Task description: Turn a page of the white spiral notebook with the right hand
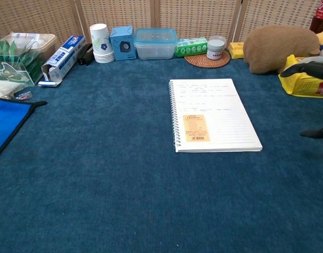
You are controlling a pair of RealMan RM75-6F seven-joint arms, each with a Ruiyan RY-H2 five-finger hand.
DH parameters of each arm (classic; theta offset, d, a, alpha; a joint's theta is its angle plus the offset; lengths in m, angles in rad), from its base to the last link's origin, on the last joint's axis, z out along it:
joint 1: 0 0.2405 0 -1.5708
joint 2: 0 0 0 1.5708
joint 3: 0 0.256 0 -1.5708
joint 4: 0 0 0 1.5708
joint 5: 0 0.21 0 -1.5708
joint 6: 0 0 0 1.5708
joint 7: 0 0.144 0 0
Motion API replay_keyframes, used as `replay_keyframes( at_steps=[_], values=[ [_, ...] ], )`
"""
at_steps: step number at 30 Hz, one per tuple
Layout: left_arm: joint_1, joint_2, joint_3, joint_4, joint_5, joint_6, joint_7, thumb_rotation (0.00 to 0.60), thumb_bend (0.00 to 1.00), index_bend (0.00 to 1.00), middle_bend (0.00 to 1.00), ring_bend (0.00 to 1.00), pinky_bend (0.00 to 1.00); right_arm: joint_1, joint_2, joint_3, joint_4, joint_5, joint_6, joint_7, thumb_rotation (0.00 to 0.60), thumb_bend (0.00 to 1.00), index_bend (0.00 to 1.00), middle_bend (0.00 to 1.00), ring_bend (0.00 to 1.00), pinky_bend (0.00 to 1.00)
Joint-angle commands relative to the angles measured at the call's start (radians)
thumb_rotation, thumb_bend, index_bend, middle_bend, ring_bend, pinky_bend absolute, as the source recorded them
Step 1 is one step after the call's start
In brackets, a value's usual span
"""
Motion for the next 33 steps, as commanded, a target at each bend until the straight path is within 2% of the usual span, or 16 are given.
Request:
replay_keyframes(
  at_steps=[1, 16, 33],
  values=[
    [-0.005, -0.003, 0.000, 0.002, -0.009, -0.010, -0.001, 0.600, 0.31, 0.15, 0.03, 0.00, 0.00, 0.023, -0.045, 0.001, 0.048, 0.012, -0.032, -0.008, 0.600, 0.07, 0.16, 0.17, 0.04, 0.12],
    [-0.008, -0.012, 0.001, 0.017, -0.027, -0.021, -0.011, 0.600, 0.30, 0.14, 0.03, 0.00, 0.00, 0.073, -0.185, 0.000, 0.262, 0.037, -0.092, 0.003, 0.600, 0.06, 0.15, 0.16, 0.04, 0.12],
    [-0.006, -0.023, 0.004, 0.044, -0.038, -0.025, -0.036, 0.600, 0.31, 0.14, 0.03, 0.00, 0.00, 0.110, -0.235, 0.008, 0.332, 0.048, -0.118, 0.020, 0.600, 0.06, 0.15, 0.16, 0.04, 0.12]
  ],
)
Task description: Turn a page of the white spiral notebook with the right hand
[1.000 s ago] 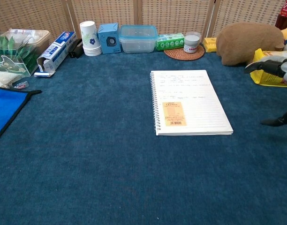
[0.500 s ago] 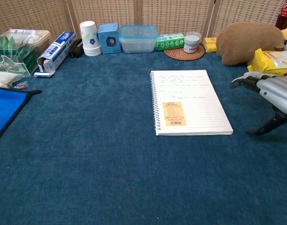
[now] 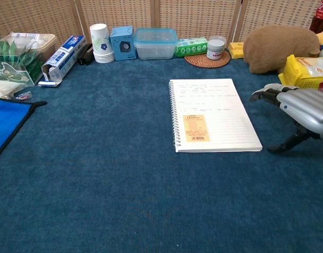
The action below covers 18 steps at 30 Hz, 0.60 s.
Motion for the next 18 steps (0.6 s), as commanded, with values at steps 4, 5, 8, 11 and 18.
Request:
replay_keyframes(
  at_steps=[4, 5, 8, 11, 18],
  values=[
    [0.001, -0.004, 0.001, 0.011, -0.003, -0.002, -0.011, 0.600, 0.30, 0.14, 0.03, 0.00, 0.00, 0.011, -0.011, 0.004, 0.006, 0.004, -0.004, -0.007, 0.600, 0.06, 0.15, 0.16, 0.04, 0.12],
    [0.000, -0.005, 0.000, 0.013, -0.005, -0.003, -0.013, 0.600, 0.30, 0.14, 0.03, 0.00, 0.00, 0.013, -0.013, 0.005, 0.007, 0.005, -0.006, -0.009, 0.600, 0.06, 0.15, 0.16, 0.04, 0.12],
    [0.000, -0.007, 0.000, 0.019, -0.008, -0.005, -0.018, 0.600, 0.30, 0.14, 0.03, 0.00, 0.00, 0.022, -0.021, 0.007, 0.009, 0.007, -0.011, -0.015, 0.600, 0.05, 0.15, 0.16, 0.04, 0.12],
    [0.000, -0.008, -0.001, 0.022, -0.010, -0.005, -0.022, 0.600, 0.31, 0.14, 0.03, 0.00, 0.00, 0.028, -0.028, 0.011, 0.007, 0.006, -0.009, -0.017, 0.600, 0.05, 0.15, 0.16, 0.04, 0.12],
    [0.000, -0.011, 0.000, 0.031, -0.010, -0.006, -0.034, 0.600, 0.31, 0.14, 0.03, 0.00, 0.00, 0.054, -0.046, 0.028, -0.024, 0.000, -0.001, -0.043, 0.600, 0.05, 0.15, 0.16, 0.03, 0.12]
  ],
)
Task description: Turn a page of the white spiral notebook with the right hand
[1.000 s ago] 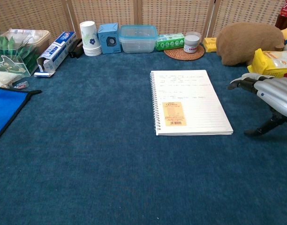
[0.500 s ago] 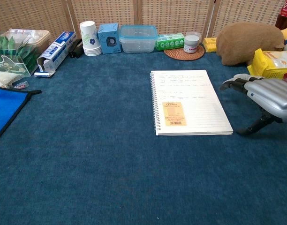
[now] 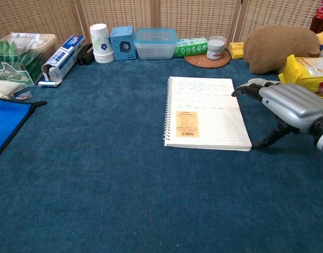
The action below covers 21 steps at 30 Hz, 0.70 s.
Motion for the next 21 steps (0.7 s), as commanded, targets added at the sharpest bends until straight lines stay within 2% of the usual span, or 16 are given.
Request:
replay_keyframes(
  at_steps=[1, 13, 15, 21],
  values=[
    [0.000, -0.002, 0.000, 0.003, 0.001, 0.001, -0.005, 0.600, 0.30, 0.14, 0.03, 0.00, 0.00, 0.013, -0.009, 0.010, -0.019, 0.000, 0.002, -0.018, 0.600, 0.05, 0.15, 0.16, 0.04, 0.12],
    [0.006, -0.012, 0.002, 0.025, 0.000, 0.006, -0.032, 0.600, 0.30, 0.14, 0.03, 0.00, 0.00, 0.067, -0.045, 0.062, -0.067, 0.021, -0.003, -0.070, 0.600, 0.04, 0.13, 0.16, 0.03, 0.12],
    [0.009, -0.016, 0.001, 0.033, -0.003, 0.008, -0.045, 0.600, 0.30, 0.14, 0.03, 0.00, 0.00, 0.089, -0.063, 0.096, -0.069, 0.033, 0.000, -0.069, 0.600, 0.04, 0.13, 0.16, 0.03, 0.12],
    [0.013, -0.024, 0.003, 0.048, 0.000, 0.012, -0.064, 0.600, 0.30, 0.14, 0.03, 0.00, 0.00, 0.117, -0.096, 0.136, -0.053, 0.058, 0.004, -0.054, 0.600, 0.04, 0.12, 0.16, 0.03, 0.12]
  ],
)
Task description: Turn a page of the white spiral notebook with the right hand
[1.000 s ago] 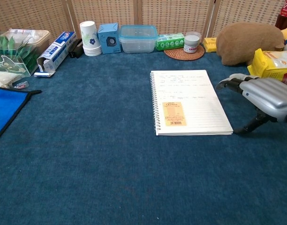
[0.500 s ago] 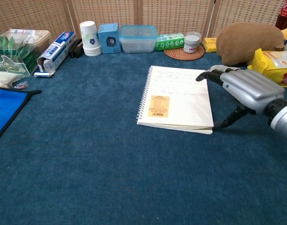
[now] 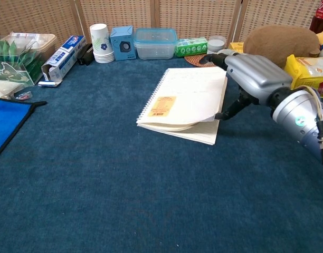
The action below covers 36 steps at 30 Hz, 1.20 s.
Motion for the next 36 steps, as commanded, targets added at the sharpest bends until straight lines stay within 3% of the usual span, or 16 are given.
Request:
replay_keyframes(
  at_steps=[1, 15, 36],
  values=[
    [0.002, -0.003, 0.000, 0.004, 0.000, 0.002, -0.006, 0.600, 0.30, 0.14, 0.03, 0.00, 0.00, 0.012, -0.014, 0.015, 0.008, 0.011, 0.001, 0.015, 0.600, 0.04, 0.12, 0.16, 0.03, 0.12],
    [0.025, -0.008, 0.008, 0.024, -0.001, 0.023, -0.033, 0.600, 0.30, 0.14, 0.03, 0.00, 0.00, 0.111, -0.053, 0.094, 0.062, 0.029, -0.021, 0.076, 0.600, 0.03, 0.12, 0.16, 0.03, 0.12],
    [0.061, -0.015, 0.020, 0.027, 0.000, 0.054, -0.038, 0.600, 0.30, 0.14, 0.02, 0.00, 0.00, 0.302, -0.052, 0.227, -0.004, 0.123, -0.124, 0.086, 0.600, 0.03, 0.10, 0.15, 0.05, 0.12]
  ],
)
